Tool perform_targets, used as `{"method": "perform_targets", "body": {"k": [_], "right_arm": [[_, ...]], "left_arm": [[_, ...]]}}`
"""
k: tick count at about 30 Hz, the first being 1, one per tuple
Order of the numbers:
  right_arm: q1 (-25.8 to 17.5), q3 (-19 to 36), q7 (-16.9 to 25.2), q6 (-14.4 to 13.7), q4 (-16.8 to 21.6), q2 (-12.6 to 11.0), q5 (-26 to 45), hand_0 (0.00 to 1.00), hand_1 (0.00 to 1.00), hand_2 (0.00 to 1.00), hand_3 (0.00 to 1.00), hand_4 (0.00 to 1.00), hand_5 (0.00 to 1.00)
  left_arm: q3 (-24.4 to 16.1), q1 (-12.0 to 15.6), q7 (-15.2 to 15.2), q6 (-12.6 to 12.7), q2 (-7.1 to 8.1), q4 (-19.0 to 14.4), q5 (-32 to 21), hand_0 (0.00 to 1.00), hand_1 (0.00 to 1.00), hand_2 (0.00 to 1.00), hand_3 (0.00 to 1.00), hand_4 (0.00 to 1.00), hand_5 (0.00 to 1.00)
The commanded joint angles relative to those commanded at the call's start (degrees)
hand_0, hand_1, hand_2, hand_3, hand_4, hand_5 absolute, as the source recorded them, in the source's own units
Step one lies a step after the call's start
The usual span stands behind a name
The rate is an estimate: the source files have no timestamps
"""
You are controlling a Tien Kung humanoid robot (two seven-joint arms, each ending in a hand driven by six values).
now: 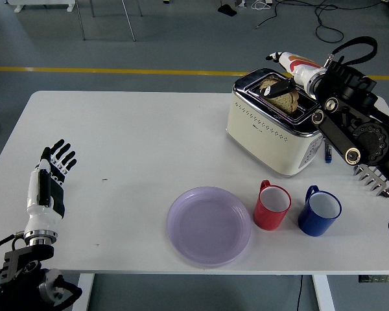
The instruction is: Push plate across desktop,pick up the break from the machine,place the break in the plate
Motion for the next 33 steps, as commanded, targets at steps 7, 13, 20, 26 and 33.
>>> {"method": "perform_targets", "body": {"k": [7, 13, 20, 26, 33], "right_arm": [[1.7, -1.9, -0.3, -3.3, -4.8, 1.5, -0.3, 0.844, 0.763, 0.743, 0.840, 0.868, 0.385], [3.3, -5.1, -1.2, -4.4, -10.1, 3.5, -0.2, 0.739, 0.721, 0.688, 0.821, 0.869, 0.385], [4.2, -7.8, -1.8, -4.6, -13.1, 5.0, 1.1, 0.623, 0.673, 0.646, 0.796, 0.863, 0.376], [4.9, -12.8, -3.2, -6.2, -14.7, 5.0, 2.7, 0.469, 0.577, 0.563, 0.709, 0.824, 0.312], [5.2, -16.1, -3.7, -6.0, -15.5, 5.0, 5.4, 0.363, 0.485, 0.491, 0.638, 0.716, 0.176]], "left_arm": [[0.5, -0.3, 0.0, 0.1, -0.06, -0.4, 0.1, 0.764, 0.778, 0.817, 0.785, 0.515, 0.954], [0.8, -0.6, 0.0, 0.4, 0.15, -0.3, 0.0, 0.762, 0.775, 0.818, 0.777, 0.507, 0.940], [0.9, -0.8, -0.2, 0.5, -0.02, -0.3, 0.0, 0.760, 0.775, 0.818, 0.768, 0.498, 0.935], [1.3, -1.0, -0.2, 0.6, -0.16, -0.3, 0.2, 0.761, 0.772, 0.816, 0.764, 0.494, 0.928], [1.4, -1.4, -0.5, 0.8, -0.32, -0.1, 0.0, 0.760, 0.770, 0.817, 0.759, 0.489, 0.923]]}}
